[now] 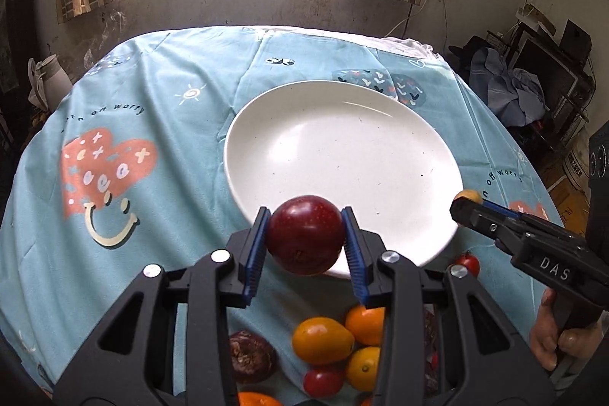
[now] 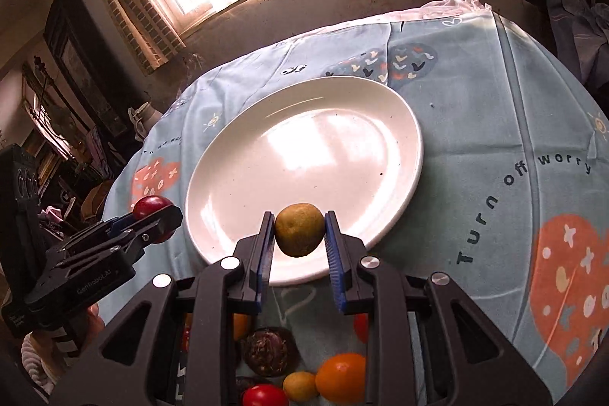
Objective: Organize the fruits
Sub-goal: 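Place red apple on plate with left tool while right tool places small yellow fruit, then grasp a mandarin with the left tool while the right tool grasps an orange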
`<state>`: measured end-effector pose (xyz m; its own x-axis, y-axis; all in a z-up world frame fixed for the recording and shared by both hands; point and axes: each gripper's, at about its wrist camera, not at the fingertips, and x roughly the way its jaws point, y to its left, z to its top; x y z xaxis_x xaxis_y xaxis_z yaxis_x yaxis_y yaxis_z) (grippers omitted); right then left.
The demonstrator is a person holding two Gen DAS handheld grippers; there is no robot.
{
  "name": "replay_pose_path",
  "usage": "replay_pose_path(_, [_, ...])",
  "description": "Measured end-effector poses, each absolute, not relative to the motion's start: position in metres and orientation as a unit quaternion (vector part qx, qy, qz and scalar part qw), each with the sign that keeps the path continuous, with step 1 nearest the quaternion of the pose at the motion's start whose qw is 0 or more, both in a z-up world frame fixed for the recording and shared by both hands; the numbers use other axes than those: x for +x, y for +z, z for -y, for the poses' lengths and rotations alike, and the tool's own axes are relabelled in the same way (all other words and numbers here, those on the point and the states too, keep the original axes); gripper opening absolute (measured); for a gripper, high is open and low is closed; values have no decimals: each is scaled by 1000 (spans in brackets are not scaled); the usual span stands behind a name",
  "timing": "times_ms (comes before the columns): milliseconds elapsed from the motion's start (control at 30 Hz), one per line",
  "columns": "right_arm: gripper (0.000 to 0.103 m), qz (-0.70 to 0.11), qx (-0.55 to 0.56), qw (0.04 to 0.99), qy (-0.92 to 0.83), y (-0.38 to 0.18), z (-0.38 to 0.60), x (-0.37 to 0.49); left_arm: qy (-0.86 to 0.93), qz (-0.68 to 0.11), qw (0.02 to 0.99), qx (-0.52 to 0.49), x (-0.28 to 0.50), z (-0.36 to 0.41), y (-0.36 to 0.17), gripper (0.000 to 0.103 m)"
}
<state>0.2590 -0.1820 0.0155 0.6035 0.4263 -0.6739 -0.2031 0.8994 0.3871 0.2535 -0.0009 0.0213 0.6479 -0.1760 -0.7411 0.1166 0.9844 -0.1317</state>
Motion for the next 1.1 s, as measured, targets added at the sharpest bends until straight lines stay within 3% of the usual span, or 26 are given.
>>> replay_pose_path(133, [32,-417,119,884,172,4,177,272,-80,-429,899,-37,268,4,1,39])
replay_pose_path(200, [35,-414,109,887,172,3,177,272,-74,-429,900,-31,268,5,-2,52])
replay_pose_path(233, [58,-410,108,890,167,3,179,272,-72,-424,902,-29,267,5,-1,61])
replay_pose_path(267, [63,-397,111,896,162,5,182,269,-71,-421,904,-28,264,3,0,61])
replay_pose_path(467, [63,-356,136,908,172,29,198,240,-59,-389,918,-44,235,-23,22,62])
replay_pose_path(533, [63,-340,136,914,173,38,203,221,-41,-374,925,-52,216,-37,28,68])
replay_pose_path(733, [73,-319,136,925,154,40,218,169,-10,-370,927,-55,147,-71,9,72])
replay_pose_path(833, [81,-326,171,917,157,31,229,153,-17,-380,924,-37,119,-69,-7,72])
replay_pose_path(1100, [82,-339,181,910,155,23,229,145,-50,-382,922,31,103,-35,-20,79])
